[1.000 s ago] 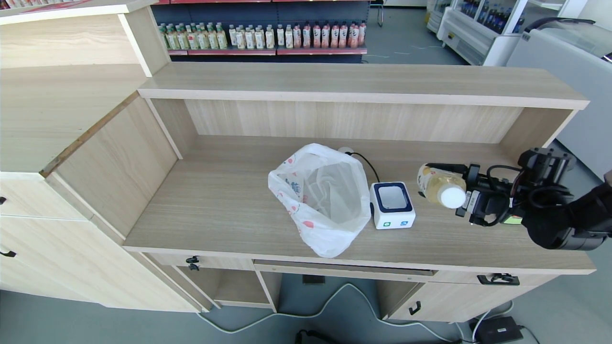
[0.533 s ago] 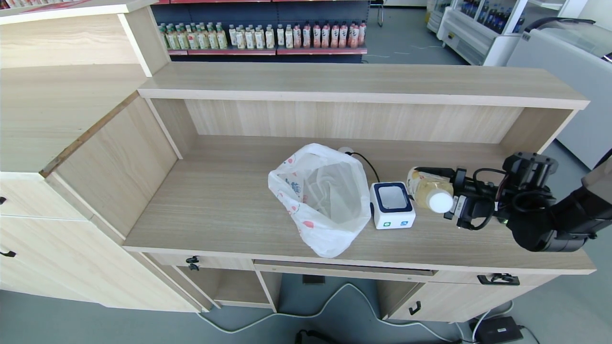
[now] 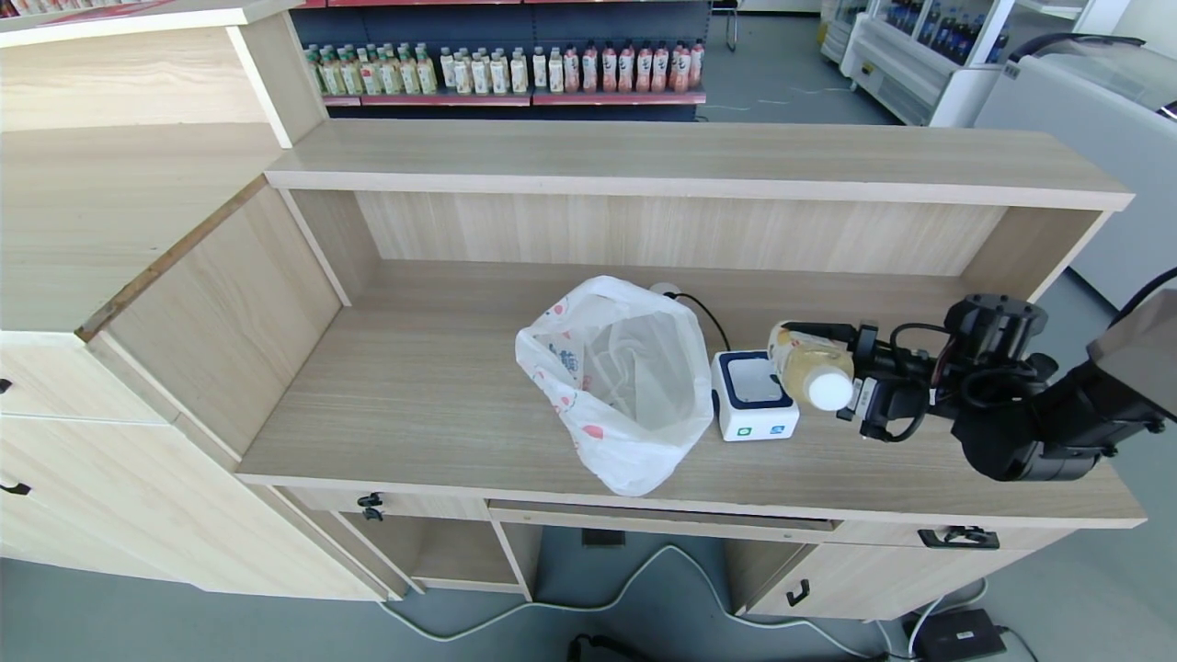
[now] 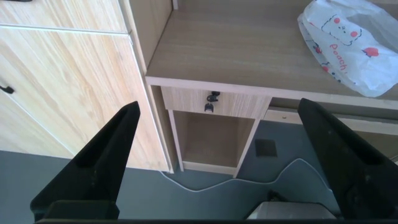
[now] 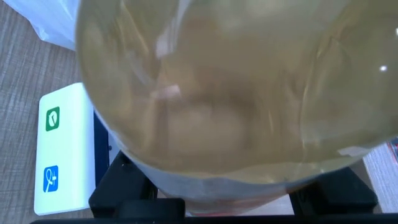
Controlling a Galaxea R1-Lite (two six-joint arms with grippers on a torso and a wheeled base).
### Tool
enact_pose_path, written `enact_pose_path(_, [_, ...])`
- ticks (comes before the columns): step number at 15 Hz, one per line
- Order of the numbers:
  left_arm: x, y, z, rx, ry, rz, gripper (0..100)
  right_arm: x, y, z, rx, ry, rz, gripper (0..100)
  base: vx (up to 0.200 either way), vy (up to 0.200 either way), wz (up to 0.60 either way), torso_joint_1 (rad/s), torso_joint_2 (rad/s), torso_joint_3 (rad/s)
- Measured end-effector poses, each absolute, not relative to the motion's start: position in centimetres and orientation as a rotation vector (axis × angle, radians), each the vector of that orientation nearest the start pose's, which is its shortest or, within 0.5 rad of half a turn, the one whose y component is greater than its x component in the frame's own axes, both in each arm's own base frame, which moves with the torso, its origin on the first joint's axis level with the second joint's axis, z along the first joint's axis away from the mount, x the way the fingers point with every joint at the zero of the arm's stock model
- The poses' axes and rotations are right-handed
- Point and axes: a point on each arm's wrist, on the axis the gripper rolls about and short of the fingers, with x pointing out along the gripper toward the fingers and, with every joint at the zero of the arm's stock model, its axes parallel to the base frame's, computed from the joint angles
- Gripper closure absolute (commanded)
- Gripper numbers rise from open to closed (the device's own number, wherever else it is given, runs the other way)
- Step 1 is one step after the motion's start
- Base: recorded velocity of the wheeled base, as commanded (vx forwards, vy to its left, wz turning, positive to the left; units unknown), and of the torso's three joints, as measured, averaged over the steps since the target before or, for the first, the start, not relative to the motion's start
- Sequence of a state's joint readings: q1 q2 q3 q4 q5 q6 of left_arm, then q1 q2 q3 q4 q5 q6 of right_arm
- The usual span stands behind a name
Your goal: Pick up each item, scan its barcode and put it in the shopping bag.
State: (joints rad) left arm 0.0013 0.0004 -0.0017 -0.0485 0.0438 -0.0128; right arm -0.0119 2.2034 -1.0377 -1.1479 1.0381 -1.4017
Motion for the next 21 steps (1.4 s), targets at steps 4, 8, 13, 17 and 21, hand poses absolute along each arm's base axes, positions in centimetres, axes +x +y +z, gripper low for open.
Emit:
enact_pose_path(4, [-2.3,0.1,8.1,-0.015,-0.050,0.043,0,41.1,1.5,10.3,-1.266,-0.711,0.849,100,0.000,0.000,0.00,0.000,0.00,0.000])
enact_pose_path(8, [-2.3,0.1,8.1,-0.014,-0.050,0.044,0,41.3,1.5,9.5,-1.262,-0.706,0.854,100,0.000,0.000,0.00,0.000,0.00,0.000])
enact_pose_path(13, [-2.3,0.1,8.1,-0.014,-0.050,0.044,0,42.4,2.8,9.6,-1.227,-0.736,0.867,100,0.000,0.000,0.00,0.000,0.00,0.000])
enact_pose_path(17, [-2.3,0.1,8.1,-0.014,-0.050,0.044,0,42.8,4.0,8.9,-1.214,-0.764,0.882,100,0.000,0.000,0.00,0.000,0.00,0.000])
enact_pose_path(21, [-2.3,0.1,8.1,-0.013,-0.050,0.044,0,43.0,4.2,7.9,-1.204,-0.749,0.894,100,0.000,0.000,0.00,0.000,0.00,0.000])
